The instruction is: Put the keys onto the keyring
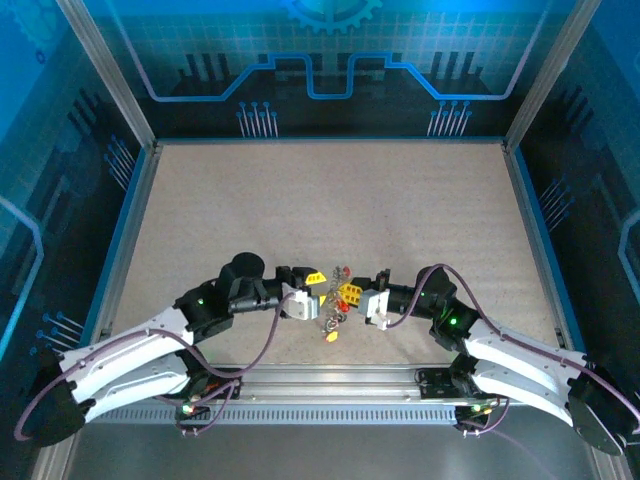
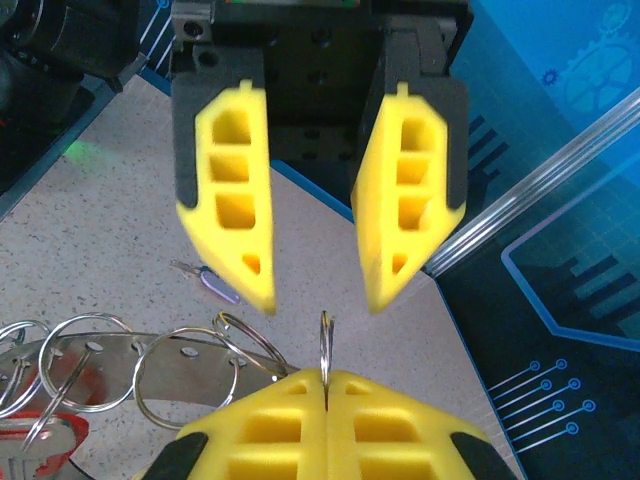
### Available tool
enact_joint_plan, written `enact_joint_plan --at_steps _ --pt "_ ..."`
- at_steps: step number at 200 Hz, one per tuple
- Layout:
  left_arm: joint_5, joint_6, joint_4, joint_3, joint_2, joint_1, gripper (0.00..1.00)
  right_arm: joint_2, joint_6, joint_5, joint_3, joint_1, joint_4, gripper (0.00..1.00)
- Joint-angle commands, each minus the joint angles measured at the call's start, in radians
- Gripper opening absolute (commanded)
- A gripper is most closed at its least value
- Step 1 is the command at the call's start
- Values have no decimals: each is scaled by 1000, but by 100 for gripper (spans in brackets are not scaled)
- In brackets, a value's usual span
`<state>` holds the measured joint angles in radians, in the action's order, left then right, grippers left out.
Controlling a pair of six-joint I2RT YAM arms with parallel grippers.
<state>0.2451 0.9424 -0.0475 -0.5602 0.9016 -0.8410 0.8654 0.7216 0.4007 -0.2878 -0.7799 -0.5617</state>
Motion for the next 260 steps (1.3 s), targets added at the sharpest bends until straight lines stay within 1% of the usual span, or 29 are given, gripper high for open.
enact_joint_plan --at_steps 1,67,76,94,129,151,171,185,193,202,224,227,230,235,260 --pt "51 -7 -65 -31 21 -3 39 -26 -19 10 -38 -1 -70 0" --pt "74 -29 -164 -29 66 -4 33 -21 -22 13 -40 0 -70 0" --pt "75 -31 -174 -25 67 -3 30 -19 -21 12 -42 -1 -70 0" --pt "78 -33 -172 -25 69 -3 27 -18 -22 10 -43 1 -72 0" --pt "101 -45 -170 -32 82 -4 24 -12 -31 9 -39 1 -84 0" --pt "102 -48 -177 -34 89 -4 20 -18 -38 12 -38 1 -87 0" --pt "98 -52 -184 -33 95 -5 20 -27 -40 13 -38 1 -81 0" --pt "99 -56 -197 -31 97 -5 15 -32 -41 13 -36 1 -77 0" --pt "99 -58 -203 -28 97 -4 9 -34 -41 12 -35 1 -74 0" --pt "97 -56 -206 -28 97 -4 0 -35 -43 12 -34 1 -70 0" --pt "75 -20 -170 -40 94 -10 0 -43 -43 -3 -41 2 -24 0" --pt "69 -10 -156 -46 95 -13 0 -43 -42 -11 -44 2 -14 3" --pt "58 -1 -141 -51 94 -15 0 -42 -43 -18 -47 2 -3 8" --pt "37 19 -113 -64 95 -21 0 -43 -44 -29 -51 2 11 12" --pt "-80 90 16 -133 103 -57 0 -46 -42 -84 -60 2 66 19"
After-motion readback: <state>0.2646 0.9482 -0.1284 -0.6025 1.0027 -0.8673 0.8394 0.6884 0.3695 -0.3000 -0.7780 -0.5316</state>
